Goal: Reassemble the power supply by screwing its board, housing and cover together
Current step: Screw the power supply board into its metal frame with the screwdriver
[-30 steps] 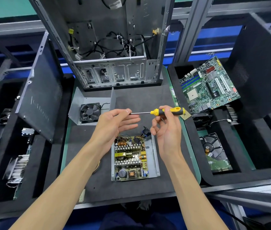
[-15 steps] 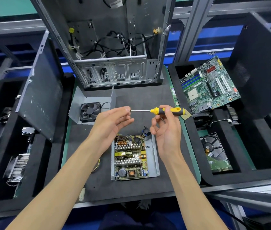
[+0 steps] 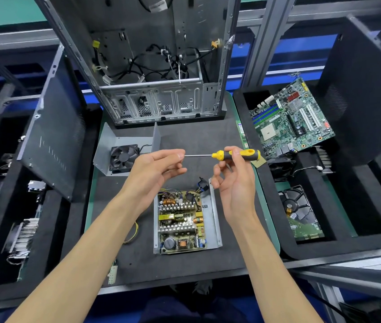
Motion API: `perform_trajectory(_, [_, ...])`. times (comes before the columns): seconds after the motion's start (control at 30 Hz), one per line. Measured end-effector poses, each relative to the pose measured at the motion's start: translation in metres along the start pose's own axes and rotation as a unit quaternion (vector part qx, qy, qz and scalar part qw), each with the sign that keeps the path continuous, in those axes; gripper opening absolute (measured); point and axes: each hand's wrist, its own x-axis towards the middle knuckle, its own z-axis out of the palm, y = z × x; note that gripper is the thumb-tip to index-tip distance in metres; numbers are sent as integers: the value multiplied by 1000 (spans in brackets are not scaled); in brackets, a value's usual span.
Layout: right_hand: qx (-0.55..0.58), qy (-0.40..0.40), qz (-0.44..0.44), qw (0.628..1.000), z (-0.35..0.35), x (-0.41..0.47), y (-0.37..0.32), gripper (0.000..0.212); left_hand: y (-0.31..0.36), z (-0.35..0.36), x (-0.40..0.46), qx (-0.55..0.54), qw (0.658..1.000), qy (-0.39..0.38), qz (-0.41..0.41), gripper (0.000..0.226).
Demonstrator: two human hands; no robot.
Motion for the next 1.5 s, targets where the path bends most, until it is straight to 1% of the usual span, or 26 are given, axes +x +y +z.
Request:
perform_trajectory(0.13, [0,8,-2,1000,-2,1,-1,16,1,0,-1,-17,1000,-14,1,17])
perform_trajectory(0.27, [1,10,-2,1000,-4,1,-1,16,1,0,-1,7,1000,-22,6,17])
perform_trajectory(0.37, [-1,10,1,1000,-5,2,-1,15,2,0,-2,49,998,-12,25,15])
perform_trajectory(0.47, [-5,5,2,1000,-7,2,-1,15,2,2,-2,106,992,15,62,14])
perform_trajectory(0.57, [-7,3,3,1000,-7,3,-1,15,3,5,-1,139,985,43,87,13])
perform_trajectory(0.73, [4,11,7,1000,-9,4,-2,15,1,7,-2,196,972,25,124,15])
perform_trajectory(0.87, [14,17,14,1000,-11,4,-2,16,-2,10,-2,178,976,26,120,18])
perform_trajectory(1.17, [32,43,35,998,-10,4,-2,18,-2,10,-1,177,977,5,119,13])
perform_trajectory(1.37, [57,60,47,995,-8,6,-2,19,1,7,0,183,976,-22,114,21])
perform_trajectory(1.43, [77,71,52,993,-11,8,-3,19,1,0,3,219,969,-1,115,17])
perform_trajectory(1.5, [103,85,57,989,-15,10,-4,22,-5,-7,6,306,946,23,108,10])
